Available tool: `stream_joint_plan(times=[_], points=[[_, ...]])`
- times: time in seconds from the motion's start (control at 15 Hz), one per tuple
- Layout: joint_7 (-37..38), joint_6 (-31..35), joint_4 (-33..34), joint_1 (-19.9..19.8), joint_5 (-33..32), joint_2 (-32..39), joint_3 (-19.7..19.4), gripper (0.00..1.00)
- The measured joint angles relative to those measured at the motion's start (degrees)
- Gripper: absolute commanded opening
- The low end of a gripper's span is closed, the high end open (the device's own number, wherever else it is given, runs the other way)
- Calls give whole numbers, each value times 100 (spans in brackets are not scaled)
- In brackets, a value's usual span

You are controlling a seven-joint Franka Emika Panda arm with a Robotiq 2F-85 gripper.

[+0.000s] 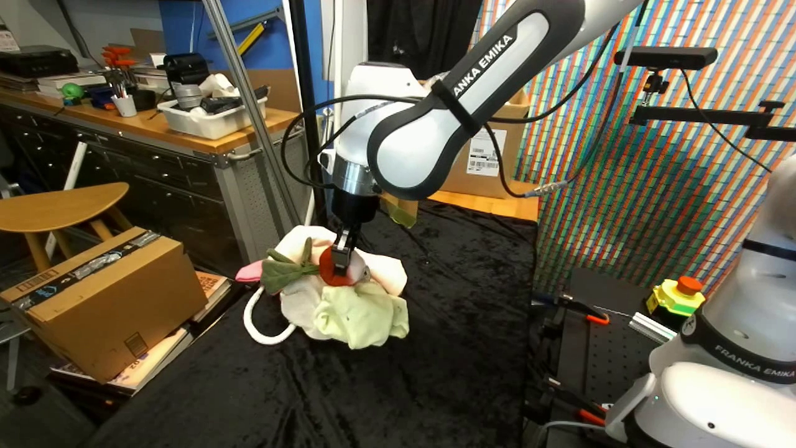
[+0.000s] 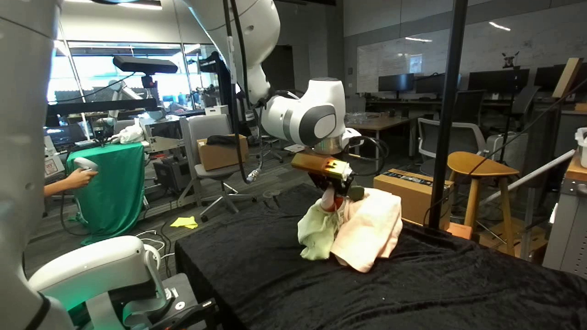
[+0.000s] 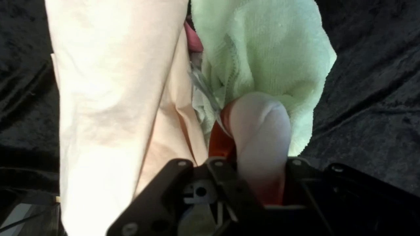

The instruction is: Put all the items on the table in one place

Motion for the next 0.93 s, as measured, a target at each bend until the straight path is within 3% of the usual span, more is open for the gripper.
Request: stream_joint_plan(times=[0.53,0.6,0.67,0.8,0.93], points=[[-75,-141,477,114,-187,693,-391,11],[-85,-184,508,116,-187,710,-389,16],[-93,-224,529,116,-187,714,-381,44],[-114,-275,548,116,-184,713,-354,50],[-150,-328,549,115,-150,700,-305,66]])
